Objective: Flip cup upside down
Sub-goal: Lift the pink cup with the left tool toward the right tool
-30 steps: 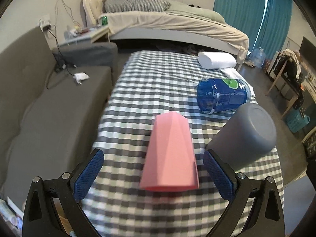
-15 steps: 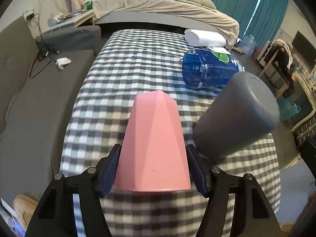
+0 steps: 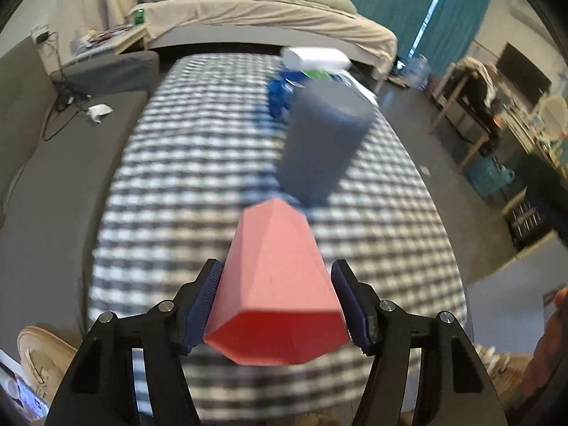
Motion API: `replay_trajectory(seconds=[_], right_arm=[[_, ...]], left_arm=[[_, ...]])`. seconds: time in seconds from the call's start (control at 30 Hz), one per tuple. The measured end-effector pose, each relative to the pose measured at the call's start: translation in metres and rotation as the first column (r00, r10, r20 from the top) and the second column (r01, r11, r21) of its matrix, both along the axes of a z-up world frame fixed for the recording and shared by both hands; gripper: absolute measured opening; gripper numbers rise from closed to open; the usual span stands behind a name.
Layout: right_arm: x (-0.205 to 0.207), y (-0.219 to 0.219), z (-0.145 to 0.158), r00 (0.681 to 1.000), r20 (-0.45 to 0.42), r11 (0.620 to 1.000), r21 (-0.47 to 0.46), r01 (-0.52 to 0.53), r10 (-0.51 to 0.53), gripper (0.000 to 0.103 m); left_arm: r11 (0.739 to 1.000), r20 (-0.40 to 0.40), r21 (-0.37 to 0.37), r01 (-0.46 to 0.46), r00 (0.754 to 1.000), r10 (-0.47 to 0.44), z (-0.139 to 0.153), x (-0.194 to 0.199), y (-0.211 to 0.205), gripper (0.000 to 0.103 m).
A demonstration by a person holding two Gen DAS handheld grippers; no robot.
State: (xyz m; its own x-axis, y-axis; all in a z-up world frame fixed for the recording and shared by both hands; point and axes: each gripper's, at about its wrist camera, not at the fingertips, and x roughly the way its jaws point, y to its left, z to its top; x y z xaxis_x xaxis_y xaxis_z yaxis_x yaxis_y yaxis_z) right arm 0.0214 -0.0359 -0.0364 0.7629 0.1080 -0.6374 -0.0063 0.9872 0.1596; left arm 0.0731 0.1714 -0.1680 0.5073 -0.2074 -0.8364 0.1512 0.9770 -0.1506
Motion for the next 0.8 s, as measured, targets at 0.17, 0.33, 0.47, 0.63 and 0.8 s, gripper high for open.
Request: replay_trajectory(seconds=[0.17, 0.33, 0.47, 0.63, 0.8], right_arm=[[-0.020, -0.002, 0.003, 0.999, -0.006, 0.998, -0.059, 0.036, -0.037, 0.103], [-0.023, 0.004, 0.004, 0.999, -0.039, 0.998, -0.049, 0.026, -0.028, 0.103], [-0.021, 0.014, 0.006, 0.999, -0.050, 1.000, -0.022, 0.014, -0.015, 0.103], [-0.014, 0.031, 0.007, 0.998, -0.066, 1.000, -0.016, 0.012, -0.013, 0.103], [0.005, 0.065, -0.013, 0.982, -0.175, 0.997, -0.017, -0.071, 0.067, 0.103]], left_arm=[[0.996, -0.028, 0.053, 0.069, 0.997, -0.068, -0.016, -0.012, -0.023, 0.065], [0.994, 0.005, 0.077, 0.080, 0.997, -0.081, -0.011, -0.024, -0.020, 0.084], [0.993, 0.095, 0.109, 0.035, 0.994, -0.045, 0.009, -0.037, 0.001, 0.094], [0.998, 0.145, 0.030, -0.059, 0.988, 0.054, 0.035, -0.038, 0.047, 0.094], [0.986, 0.173, -0.007, -0.164, 0.971, 0.162, 0.047, -0.029, 0.097, 0.095]])
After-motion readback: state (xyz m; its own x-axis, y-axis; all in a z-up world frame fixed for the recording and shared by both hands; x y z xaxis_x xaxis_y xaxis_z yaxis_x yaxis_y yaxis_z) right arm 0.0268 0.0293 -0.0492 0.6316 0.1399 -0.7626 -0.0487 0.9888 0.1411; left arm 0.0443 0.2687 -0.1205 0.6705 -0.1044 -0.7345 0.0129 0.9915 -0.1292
